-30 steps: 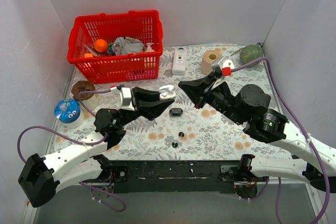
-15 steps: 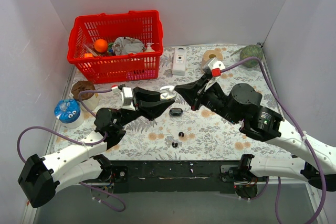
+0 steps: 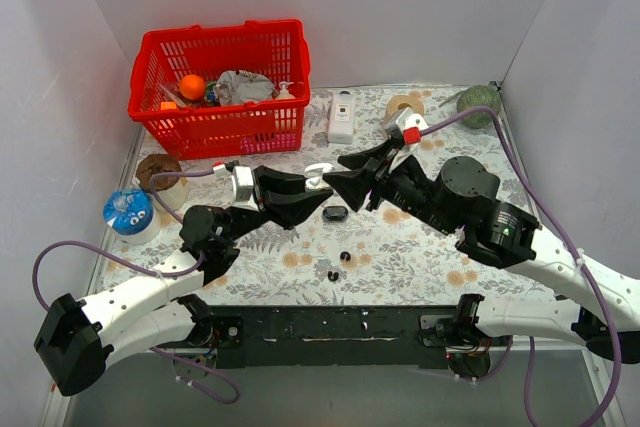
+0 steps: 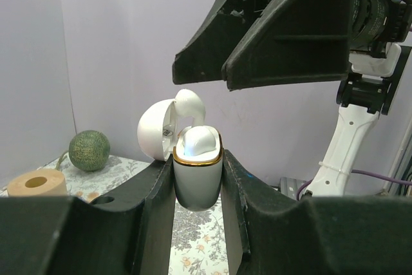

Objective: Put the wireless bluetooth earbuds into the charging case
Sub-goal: Adjust the earbud with the charging case.

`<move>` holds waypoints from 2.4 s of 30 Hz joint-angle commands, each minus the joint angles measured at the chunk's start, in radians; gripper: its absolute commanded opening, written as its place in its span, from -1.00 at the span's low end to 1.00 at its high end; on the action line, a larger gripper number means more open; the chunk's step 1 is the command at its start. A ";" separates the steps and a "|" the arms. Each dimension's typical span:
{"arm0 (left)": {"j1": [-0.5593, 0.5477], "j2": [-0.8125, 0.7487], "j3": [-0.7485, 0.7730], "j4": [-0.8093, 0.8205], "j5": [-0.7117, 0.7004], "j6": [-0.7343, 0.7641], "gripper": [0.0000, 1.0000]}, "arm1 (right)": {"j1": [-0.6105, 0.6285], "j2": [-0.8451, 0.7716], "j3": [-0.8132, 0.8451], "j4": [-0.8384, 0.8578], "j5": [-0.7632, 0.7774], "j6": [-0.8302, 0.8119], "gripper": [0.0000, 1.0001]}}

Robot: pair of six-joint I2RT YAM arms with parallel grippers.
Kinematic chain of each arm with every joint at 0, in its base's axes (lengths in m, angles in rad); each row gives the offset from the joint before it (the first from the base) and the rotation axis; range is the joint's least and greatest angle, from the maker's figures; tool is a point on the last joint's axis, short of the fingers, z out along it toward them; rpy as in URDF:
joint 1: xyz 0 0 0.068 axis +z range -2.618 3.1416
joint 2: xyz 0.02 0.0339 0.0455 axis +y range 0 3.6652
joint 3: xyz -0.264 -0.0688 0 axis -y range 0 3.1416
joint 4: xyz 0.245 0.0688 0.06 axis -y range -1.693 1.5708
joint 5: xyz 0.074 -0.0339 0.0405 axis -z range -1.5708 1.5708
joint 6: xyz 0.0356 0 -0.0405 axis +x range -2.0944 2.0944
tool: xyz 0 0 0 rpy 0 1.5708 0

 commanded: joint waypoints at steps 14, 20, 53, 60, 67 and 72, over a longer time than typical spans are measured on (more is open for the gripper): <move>0.000 -0.020 0.039 -0.004 0.000 0.017 -1.00 | 0.001 0.051 0.093 -0.053 0.100 0.006 0.25; 0.000 -0.022 0.040 -0.006 0.002 0.018 -1.00 | 0.001 0.038 0.081 -0.044 0.126 0.012 0.25; 0.000 -0.028 0.037 -0.006 -0.005 0.017 -1.00 | -0.001 -0.003 0.044 -0.004 0.105 0.013 0.29; 0.000 -0.034 0.028 -0.007 0.000 0.020 -1.00 | -0.001 -0.075 0.001 0.071 0.151 0.009 0.19; 0.000 -0.031 0.026 0.012 0.011 0.010 -1.00 | -0.001 -0.051 0.018 0.016 0.174 0.012 -0.11; 0.000 -0.032 0.026 0.016 0.020 0.007 -1.00 | 0.001 -0.029 0.026 0.005 0.180 0.010 0.05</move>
